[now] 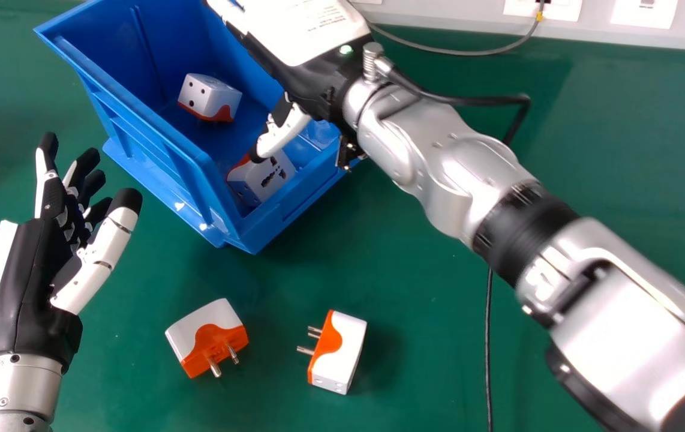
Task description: Pick all objects and put in blue box
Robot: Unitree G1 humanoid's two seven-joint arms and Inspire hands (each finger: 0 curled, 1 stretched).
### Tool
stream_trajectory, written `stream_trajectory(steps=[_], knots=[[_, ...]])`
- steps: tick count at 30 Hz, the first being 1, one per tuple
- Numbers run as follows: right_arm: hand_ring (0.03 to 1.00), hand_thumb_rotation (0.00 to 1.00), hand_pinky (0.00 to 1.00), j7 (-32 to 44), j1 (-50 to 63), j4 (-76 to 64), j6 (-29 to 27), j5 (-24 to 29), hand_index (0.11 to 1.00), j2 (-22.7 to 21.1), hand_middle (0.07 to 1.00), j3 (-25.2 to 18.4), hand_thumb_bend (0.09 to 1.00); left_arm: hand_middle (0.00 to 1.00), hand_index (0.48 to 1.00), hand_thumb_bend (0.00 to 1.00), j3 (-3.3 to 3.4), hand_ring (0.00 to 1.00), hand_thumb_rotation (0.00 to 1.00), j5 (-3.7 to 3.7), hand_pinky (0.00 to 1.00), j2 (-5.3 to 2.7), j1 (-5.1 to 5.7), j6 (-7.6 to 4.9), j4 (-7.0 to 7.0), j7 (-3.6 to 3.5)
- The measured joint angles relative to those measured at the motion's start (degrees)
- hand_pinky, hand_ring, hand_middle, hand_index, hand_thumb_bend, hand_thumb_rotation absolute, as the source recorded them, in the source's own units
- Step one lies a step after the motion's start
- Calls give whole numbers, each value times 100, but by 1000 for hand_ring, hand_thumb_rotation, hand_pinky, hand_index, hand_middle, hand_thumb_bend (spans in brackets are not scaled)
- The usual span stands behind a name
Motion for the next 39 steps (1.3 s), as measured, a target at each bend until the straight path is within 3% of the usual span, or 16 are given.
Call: stream_trajectory(steps=[10,17,18,22,26,28,31,35,39], knots=[[998,302,904,341,2628,-3768,355,-16,996,-818,1000,-463,606,973,958,444,-2,963,519,-2,921,2,-6,4,71,-9],[995,269,897,327,4688,-6184,310,-3,981,-1110,1000,-944,627,973,959,448,7,964,522,-18,923,4,8,16,72,-12],[995,269,897,315,4982,-6505,273,5,981,-1131,1000,-1019,627,973,959,448,13,964,522,-38,923,4,6,40,72,-13],[994,262,894,146,6136,-7449,-72,16,986,-1277,1000,-1301,623,966,954,448,58,963,519,-290,923,-23,-32,285,73,6],[997,284,897,-60,7152,-7803,-411,32,994,-1402,1000,-1579,603,960,948,447,96,963,513,-464,923,-53,-55,315,149,-64],[996,303,897,-100,7630,-7889,-552,47,997,-1459,1000,-1669,595,958,946,450,138,964,516,-470,924,-54,-47,314,216,-84],[995,322,892,-113,8164,-7967,-662,90,998,-1468,1000,-1785,589,956,944,455,137,964,519,-467,925,-60,-46,309,266,-121],[993,338,882,-239,8752,-7967,-782,-11,996,-1419,1000,-1783,585,954,943,459,136,964,522,-437,925,-58,-37,258,274,-117],[975,348,854,-439,9155,-7680,-864,-145,977,-1276,993,-1618,589,953,942,458,135,964,529,-331,925,-56,-32,181,276,-112]])
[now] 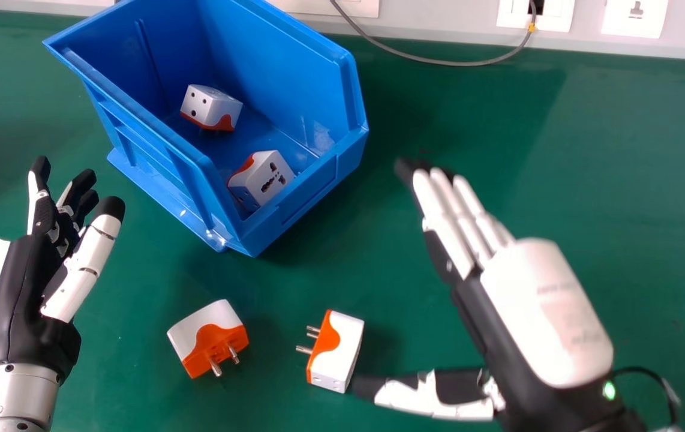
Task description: Pick all objects and put in blue box
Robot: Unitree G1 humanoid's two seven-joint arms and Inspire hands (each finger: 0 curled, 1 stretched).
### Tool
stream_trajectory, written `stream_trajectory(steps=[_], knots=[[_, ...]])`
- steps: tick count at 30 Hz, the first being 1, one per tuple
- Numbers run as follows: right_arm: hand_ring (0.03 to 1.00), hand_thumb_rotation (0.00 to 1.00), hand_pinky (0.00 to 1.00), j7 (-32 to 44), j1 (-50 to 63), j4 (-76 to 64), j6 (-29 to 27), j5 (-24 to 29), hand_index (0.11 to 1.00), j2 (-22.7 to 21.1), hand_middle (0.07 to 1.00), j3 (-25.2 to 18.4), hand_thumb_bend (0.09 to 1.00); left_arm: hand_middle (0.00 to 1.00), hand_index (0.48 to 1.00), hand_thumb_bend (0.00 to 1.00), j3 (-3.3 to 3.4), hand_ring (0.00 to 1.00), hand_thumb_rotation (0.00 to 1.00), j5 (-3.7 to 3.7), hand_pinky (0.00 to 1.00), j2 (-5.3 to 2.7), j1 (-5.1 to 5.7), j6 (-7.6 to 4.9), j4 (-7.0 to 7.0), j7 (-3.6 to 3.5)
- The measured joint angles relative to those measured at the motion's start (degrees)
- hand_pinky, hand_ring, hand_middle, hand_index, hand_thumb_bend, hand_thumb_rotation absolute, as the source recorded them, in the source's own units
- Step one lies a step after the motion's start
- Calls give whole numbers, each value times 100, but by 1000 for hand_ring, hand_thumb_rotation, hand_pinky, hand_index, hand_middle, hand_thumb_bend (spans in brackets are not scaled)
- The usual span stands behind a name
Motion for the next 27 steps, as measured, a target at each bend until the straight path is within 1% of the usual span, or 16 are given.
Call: stream_trajectory(steps=[1,2,5,8,14,19,24,27], knots=[[965,348,841,-32,53,80,-12,-27,969,24,987,42,593,952,942,458,0,964,531,16,925,0,0,-2,0,3],[965,348,841,-58,91,154,-14,-71,969,55,987,72,593,952,942,458,0,964,531,48,925,0,0,-4,0,9],[933,347,801,-71,110,314,5,-262,941,128,965,139,603,952,942,456,0,963,534,84,925,0,1,-4,0,13],[916,345,779,30,44,452,133,-390,924,206,952,195,606,952,942,456,6,963,536,88,926,1,2,-4,5,13],[906,343,771,295,-317,870,376,-497,914,342,944,384,606,952,942,456,5,964,539,95,926,0,10,1,2,18],[906,331,778,461,-685,1290,569,-619,911,461,943,654,598,952,943,457,5,964,540,79,927,0,27,3,2,3],[898,315,784,463,-924,1684,871,-739,900,663,929,834,609,953,943,457,16,965,536,-14,928,0,32,3,2,-13],[896,311,787,461,-976,1815,1047,-776,895,760,924,924,613,953,944,456,22,965,536,-17,928,0,32,4,3,-11]])
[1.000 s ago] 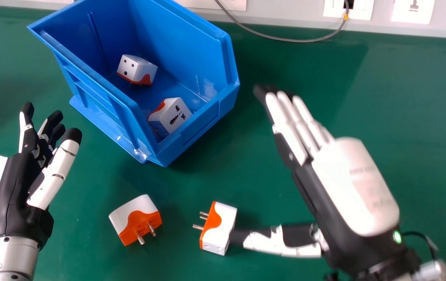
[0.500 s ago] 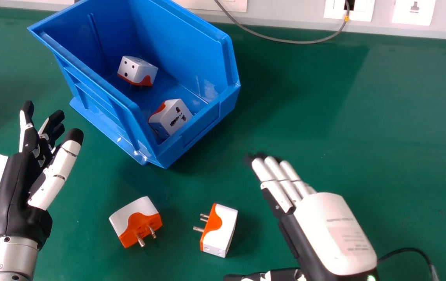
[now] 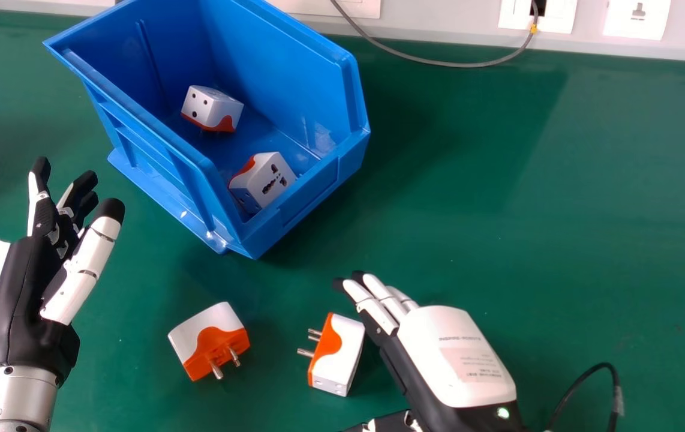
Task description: Pick all objects and put in blue box
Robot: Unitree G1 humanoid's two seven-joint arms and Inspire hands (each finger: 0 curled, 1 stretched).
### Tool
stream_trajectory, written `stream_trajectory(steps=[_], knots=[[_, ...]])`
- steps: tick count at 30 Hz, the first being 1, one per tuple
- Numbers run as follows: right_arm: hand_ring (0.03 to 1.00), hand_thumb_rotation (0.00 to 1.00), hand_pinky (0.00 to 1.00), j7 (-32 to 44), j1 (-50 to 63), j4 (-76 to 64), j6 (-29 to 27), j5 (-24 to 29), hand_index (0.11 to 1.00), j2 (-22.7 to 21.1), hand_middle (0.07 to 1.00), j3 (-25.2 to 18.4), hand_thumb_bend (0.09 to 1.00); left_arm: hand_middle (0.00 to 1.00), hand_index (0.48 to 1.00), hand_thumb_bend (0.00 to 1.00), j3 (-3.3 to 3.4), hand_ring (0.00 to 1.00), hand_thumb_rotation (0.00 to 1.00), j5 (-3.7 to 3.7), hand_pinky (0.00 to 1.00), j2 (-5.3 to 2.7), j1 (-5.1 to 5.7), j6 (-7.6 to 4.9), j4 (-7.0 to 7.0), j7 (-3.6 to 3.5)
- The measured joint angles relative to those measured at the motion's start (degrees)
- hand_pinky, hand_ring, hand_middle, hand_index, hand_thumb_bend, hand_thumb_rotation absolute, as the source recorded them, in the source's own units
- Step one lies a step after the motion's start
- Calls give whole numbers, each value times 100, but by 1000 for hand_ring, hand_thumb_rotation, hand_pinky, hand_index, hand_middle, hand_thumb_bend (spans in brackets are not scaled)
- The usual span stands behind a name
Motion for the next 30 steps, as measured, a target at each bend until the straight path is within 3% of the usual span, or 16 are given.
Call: stream_trajectory(steps=[9,17,30], knots=[[891,302,800,67,-466,402,335,-36,887,191,921,215,620,953,943,452,2,965,537,14,929,6,21,11,-20,16],[881,286,800,112,-976,858,527,-37,879,204,917,292,622,957,939,477,6,966,542,23,931,66,35,13,-4,11],[865,281,778,8,-1397,1273,743,-36,869,283,901,429,627,962,938,488,17,977,547,0,958,80,44,45,-11,-5]])
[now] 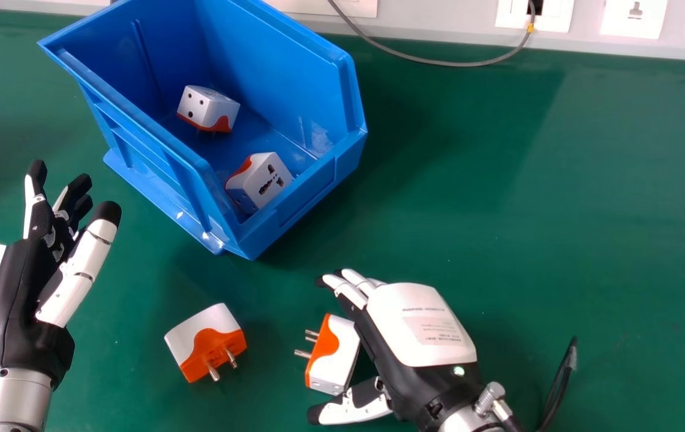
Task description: Pick all objects and put in blue box
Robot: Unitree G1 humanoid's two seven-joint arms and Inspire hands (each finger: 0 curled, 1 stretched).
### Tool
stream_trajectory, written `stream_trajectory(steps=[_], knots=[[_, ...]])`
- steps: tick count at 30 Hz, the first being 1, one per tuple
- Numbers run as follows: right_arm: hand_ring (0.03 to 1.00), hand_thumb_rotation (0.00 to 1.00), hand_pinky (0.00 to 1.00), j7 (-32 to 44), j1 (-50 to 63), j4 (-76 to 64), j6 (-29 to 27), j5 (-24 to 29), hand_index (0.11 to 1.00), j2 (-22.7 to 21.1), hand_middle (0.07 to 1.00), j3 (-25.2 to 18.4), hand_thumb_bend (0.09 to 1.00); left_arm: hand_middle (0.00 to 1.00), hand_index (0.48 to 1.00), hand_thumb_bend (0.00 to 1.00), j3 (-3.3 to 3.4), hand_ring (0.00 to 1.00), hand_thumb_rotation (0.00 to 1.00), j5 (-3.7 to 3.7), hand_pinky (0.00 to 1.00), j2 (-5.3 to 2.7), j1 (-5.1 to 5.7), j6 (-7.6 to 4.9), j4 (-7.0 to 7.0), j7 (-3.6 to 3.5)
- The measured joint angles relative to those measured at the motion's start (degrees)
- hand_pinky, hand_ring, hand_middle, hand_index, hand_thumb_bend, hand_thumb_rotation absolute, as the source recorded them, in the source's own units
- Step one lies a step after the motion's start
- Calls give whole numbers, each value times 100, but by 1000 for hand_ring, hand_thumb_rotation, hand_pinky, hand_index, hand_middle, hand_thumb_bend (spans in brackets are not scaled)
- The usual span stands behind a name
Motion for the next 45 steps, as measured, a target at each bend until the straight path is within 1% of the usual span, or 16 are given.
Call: stream_trajectory(steps=[1,4,6,8,12,17,20,22,33,37,41,44,45], knots=[[864,279,777,-8,-14,18,16,0,869,0,900,8,627,963,937,487,1,979,547,-2,961,0,0,6,0,-3],[863,277,776,-12,-36,51,57,1,868,-1,899,39,626,964,937,486,6,980,546,-24,964,0,0,81,-6,-3],[862,274,775,-11,-40,61,70,1,868,-2,899,45,625,964,936,486,6,981,545,-52,966,0,5,111,-29,5],[862,264,774,-13,-53,80,77,1,867,-3,896,49,624,964,934,484,7,983,543,-62,970,0,6,131,-57,8],[861,255,773,-45,-141,163,111,-1,864,-3,895,82,623,963,933,483,8,984,541,-61,975,0,6,187,-72,15],[861,241,771,-62,-183,190,160,-19,860,-34,892,142,620,960,925,481,9,988,536,-53,986,0,8,325,-172,45],[861,238,771,-67,-194,199,176,-26,860,-53,892,171,619,959,923,485,9,988,537,-48,987,0,12,374,-226,64],[861,236,771,-66,-220,219,182,-26,862,-59,893,189,618,959,922,489,9,987,539,-50,987,0,12,397,-232,66],[864,233,772,-54,-338,341,223,-21,867,-56,896,261,617,965,937,486,8,988,549,-42,990,0,23,409,-265,63],[865,233,773,-56,-389,392,225,-19,867,-64,896,288,615,970,939,496,8,991,569,-42,996,2,27,407,-265,33],[863,232,773,-56,-453,477,223,-21,866,-84,896,316,614,971,940,495,11,992,573,-46,992,5,27,405,-265,21],[849,234,761,-55,-472,486,200,-21,854,-124,881,323,609,971,940,484,12,991,562,-46,984,5,51,405,-288,24],[829,227,738,-56,-485,489,180,-19,834,-146,862,325,600,970,941,481,12,989,557,-47,980,5,61,405,-309,24]])
